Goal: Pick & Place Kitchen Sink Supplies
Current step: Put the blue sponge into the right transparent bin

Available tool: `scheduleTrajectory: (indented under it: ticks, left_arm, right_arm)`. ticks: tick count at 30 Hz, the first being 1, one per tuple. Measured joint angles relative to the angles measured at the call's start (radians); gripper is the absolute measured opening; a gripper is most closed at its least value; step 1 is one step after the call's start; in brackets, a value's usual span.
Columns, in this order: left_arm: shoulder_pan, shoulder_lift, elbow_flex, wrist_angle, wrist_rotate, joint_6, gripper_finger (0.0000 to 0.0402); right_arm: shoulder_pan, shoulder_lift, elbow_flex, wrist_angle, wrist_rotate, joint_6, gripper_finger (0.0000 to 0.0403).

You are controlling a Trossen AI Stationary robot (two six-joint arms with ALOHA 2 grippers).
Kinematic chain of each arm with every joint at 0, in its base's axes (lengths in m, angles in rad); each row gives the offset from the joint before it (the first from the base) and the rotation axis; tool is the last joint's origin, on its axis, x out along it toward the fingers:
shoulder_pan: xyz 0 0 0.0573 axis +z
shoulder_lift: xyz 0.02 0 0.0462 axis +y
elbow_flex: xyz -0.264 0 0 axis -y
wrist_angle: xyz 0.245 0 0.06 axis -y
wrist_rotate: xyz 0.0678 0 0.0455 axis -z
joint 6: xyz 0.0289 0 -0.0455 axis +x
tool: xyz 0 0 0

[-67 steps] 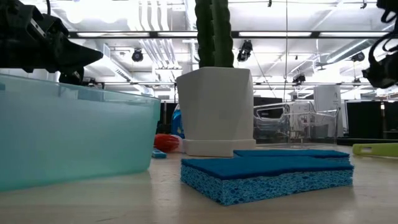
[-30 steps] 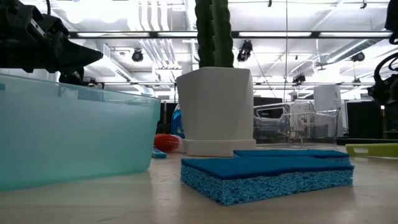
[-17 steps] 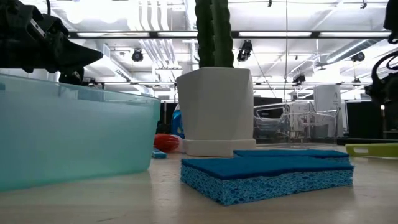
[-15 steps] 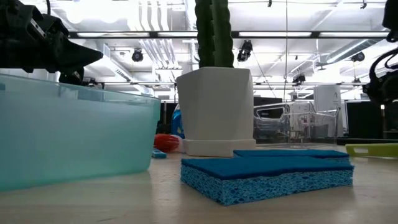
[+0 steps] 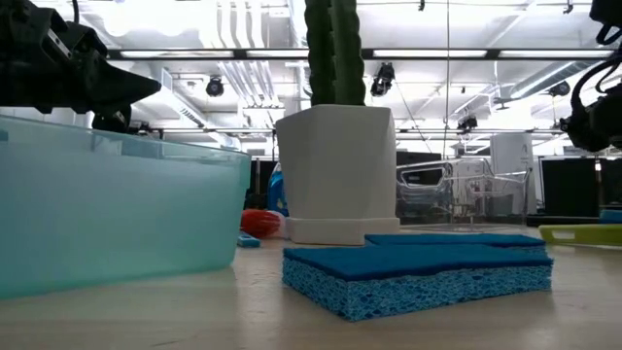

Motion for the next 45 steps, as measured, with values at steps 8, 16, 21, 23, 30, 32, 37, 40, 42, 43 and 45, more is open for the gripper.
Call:
scheduleTrajectory:
  ticks: [8, 16, 21, 23, 30, 32, 37, 40, 42, 43, 45]
  left_arm:
    - [0.0, 0.0, 0.0, 0.0, 0.0, 0.0, 0.0]
    - [0.0, 0.0, 0.0, 0.0, 0.0, 0.0, 0.0]
    - [0.0, 0.0, 0.0, 0.0, 0.0, 0.0, 0.0]
    - [0.0, 0.0, 0.0, 0.0, 0.0, 0.0, 0.0]
    - [0.0, 0.0, 0.0, 0.0, 0.0, 0.0, 0.0]
    - [0.0, 0.0, 0.0, 0.0, 0.0, 0.0, 0.0]
    - [0.0, 0.0, 0.0, 0.0, 0.0, 0.0, 0.0]
    - [0.0, 0.0, 0.0, 0.0, 0.0, 0.0, 0.0]
    - [0.0, 0.0, 0.0, 0.0, 0.0, 0.0, 0.0]
    - [0.0, 0.0, 0.0, 0.0, 0.0, 0.0, 0.0]
    - [0.0, 0.0, 0.0, 0.0, 0.0, 0.0, 0.0]
  right_arm:
    - [-0.001, -0.001, 0.075, -0.101, -0.004, -0.009, 0.0265]
    - [-0.002, -0.001, 0.185, -0.238, 0.002, -0.016, 0.0265]
    - [-0.002, -0.002, 0.256, -0.31, 0.004, -0.027, 0.0265]
    - [-0.002, -0.002, 0.291, -0.344, 0.012, -0.032, 0.0265]
    - [-0.056, -0.002, 0.448, -0.485, 0.068, -0.083, 0.0265]
    - [-0.086, -0.002, 0.497, -0.512, 0.096, -0.12, 0.0265]
    - [-0.188, -0.002, 0.606, -0.56, 0.136, -0.229, 0.0265]
    - [-0.26, -0.002, 0.659, -0.578, 0.139, -0.306, 0.0265]
    - [-0.309, -0.002, 0.689, -0.584, 0.144, -0.369, 0.0265]
    - [-0.336, -0.002, 0.702, -0.584, 0.149, -0.4, 0.0265]
    - [-0.389, -0.002, 0.725, -0.584, 0.16, -0.465, 0.0265]
